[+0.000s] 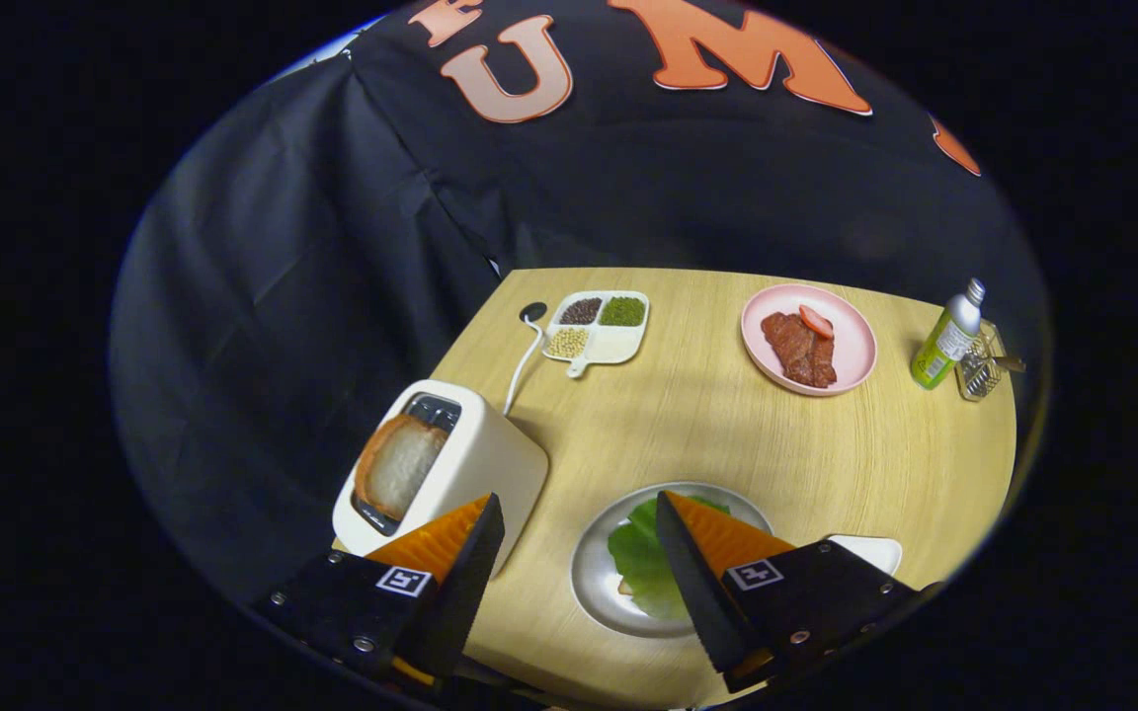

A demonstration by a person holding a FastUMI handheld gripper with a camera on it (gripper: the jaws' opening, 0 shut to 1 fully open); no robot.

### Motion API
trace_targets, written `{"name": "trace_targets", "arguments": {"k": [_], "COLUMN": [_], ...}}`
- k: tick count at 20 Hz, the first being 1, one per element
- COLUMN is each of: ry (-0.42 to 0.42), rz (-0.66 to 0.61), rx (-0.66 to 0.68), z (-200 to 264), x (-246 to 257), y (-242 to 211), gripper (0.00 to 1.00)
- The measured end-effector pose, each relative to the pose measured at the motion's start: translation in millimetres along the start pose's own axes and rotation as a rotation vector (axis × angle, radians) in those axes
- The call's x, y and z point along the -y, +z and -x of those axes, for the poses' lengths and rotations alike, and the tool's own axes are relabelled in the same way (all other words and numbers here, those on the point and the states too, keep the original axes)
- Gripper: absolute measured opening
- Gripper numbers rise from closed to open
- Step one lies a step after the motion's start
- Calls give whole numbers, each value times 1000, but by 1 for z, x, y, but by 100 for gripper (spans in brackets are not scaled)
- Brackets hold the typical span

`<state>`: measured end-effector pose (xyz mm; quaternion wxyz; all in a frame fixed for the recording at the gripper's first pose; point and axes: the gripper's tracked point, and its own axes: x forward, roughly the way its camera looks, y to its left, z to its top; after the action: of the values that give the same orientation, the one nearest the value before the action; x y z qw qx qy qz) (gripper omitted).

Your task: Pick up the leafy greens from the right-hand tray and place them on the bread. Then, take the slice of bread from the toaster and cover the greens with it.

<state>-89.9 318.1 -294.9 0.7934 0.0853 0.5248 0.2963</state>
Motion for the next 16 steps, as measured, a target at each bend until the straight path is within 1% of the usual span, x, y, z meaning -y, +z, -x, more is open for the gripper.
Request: {"name": "trace_targets", "arguments": {"k": [2,4,8,14,16], "ry": [16,38,55,5,-27], "rz": [8,15,24,37,28], "rx": [-7,-22,-96,-199,-237], "z": [-1,-1,-20,-40,-47], "x": [-23,-49,-91,-123,-126], "y": [12,19,16,7,6], "gripper": [95,95,95,93,89]}}
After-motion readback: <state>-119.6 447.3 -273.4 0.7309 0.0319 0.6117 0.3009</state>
